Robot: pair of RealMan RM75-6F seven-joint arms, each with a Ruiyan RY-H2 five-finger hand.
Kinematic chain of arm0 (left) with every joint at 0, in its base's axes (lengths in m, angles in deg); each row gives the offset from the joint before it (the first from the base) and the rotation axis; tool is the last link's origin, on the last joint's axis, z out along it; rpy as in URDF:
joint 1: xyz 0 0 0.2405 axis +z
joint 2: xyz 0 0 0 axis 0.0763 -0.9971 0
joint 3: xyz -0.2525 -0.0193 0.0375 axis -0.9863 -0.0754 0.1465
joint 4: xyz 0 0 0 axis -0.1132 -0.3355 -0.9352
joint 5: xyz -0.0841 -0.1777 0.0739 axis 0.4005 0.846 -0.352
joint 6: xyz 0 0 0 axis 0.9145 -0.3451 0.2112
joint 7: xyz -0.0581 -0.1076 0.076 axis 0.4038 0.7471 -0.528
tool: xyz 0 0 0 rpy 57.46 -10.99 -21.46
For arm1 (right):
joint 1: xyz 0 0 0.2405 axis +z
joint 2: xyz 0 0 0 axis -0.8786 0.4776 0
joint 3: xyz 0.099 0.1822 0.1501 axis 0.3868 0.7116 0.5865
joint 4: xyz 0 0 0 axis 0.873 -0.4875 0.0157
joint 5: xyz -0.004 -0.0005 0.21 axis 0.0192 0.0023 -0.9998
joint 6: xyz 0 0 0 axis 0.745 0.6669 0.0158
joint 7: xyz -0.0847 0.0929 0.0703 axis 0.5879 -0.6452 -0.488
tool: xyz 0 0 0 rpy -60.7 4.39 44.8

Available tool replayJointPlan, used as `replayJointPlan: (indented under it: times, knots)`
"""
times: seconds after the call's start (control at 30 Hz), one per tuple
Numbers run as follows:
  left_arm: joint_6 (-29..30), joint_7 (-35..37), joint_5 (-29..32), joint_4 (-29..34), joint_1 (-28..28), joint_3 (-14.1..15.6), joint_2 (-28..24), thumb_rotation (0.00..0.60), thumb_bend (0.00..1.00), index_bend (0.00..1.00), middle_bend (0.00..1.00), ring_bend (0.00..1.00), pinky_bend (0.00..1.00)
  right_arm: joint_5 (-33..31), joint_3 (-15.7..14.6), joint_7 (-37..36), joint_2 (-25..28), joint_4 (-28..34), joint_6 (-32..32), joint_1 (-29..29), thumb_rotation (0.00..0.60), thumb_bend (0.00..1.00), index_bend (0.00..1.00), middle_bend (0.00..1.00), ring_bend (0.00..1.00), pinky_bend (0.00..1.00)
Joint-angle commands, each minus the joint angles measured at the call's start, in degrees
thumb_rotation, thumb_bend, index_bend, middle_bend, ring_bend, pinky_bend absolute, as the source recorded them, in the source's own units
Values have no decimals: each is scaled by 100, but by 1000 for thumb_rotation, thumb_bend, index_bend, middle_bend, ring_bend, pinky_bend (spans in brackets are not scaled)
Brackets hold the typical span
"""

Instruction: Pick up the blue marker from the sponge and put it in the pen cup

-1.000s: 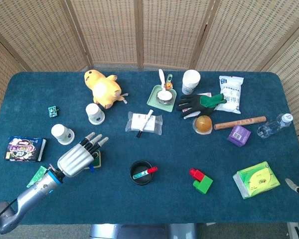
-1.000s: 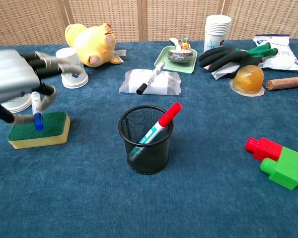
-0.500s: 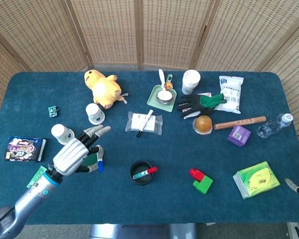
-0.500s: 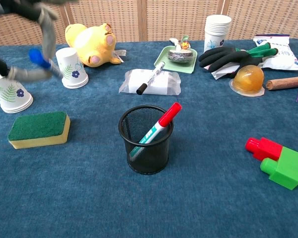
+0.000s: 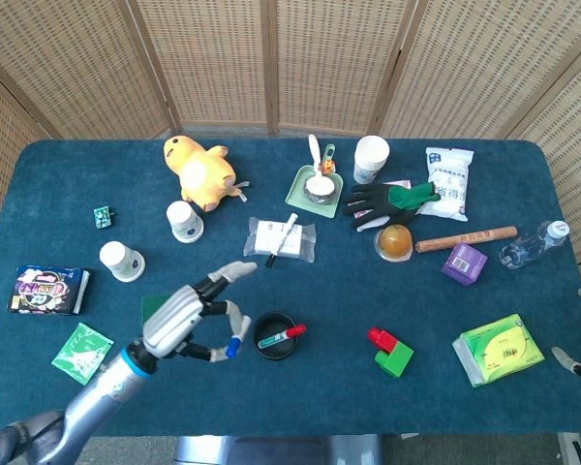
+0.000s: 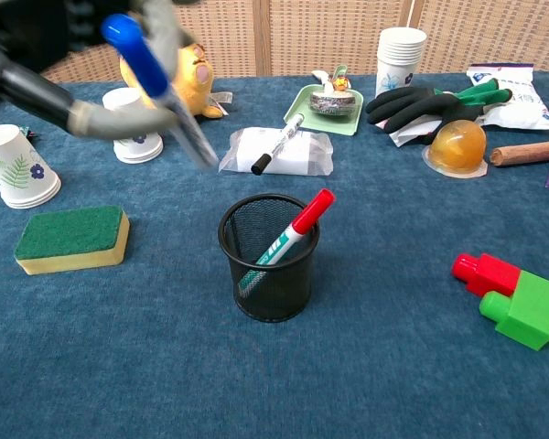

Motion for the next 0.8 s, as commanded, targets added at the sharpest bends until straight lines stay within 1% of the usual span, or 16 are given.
replayJointPlan:
  times: [0.03,0.2,0.47,0.57,0.63,0.7,0.73,0.8]
  knots:
    - [-141,38,138,-50,-81,-37,327,600,331,569,0,0,149,-3,2,-4,-1,-1,3,3,600,0,197,0,0,0]
    - [-251,-24,259,-158,-119,-55,585,600,331,569,0,0,146,-14,10,-66,10,-15,-5,-4,600,0,199,0,0,0]
    - [-441,-2,509,-373,-140,-55,763,600,331,566,0,0,144,-7,10,-144,27,-40,17,4,600,0,198,0,0,0]
    - [-539,5,586,-469,-168,-55,827,600,331,549,0,0,141,13,2,-143,32,-31,3,-2,600,0,199,0,0,0]
    - [-599,3,627,-517,-186,-56,860,600,330,512,0,0,137,12,0,-140,33,-27,1,-4,600,0,199,0,0,0]
    - [-665,-7,661,-556,-207,-50,878,600,332,440,0,0,132,6,1,-158,35,-24,3,-6,600,0,199,0,0,0]
    - [-688,-18,644,-608,-214,-28,874,600,333,396,0,0,129,4,3,-167,36,-27,3,-6,600,0,199,0,0,0]
    - [-672,37,606,-652,-210,-5,862,600,337,272,0,0,120,7,1,-170,37,-31,5,-5,600,0,199,0,0,0]
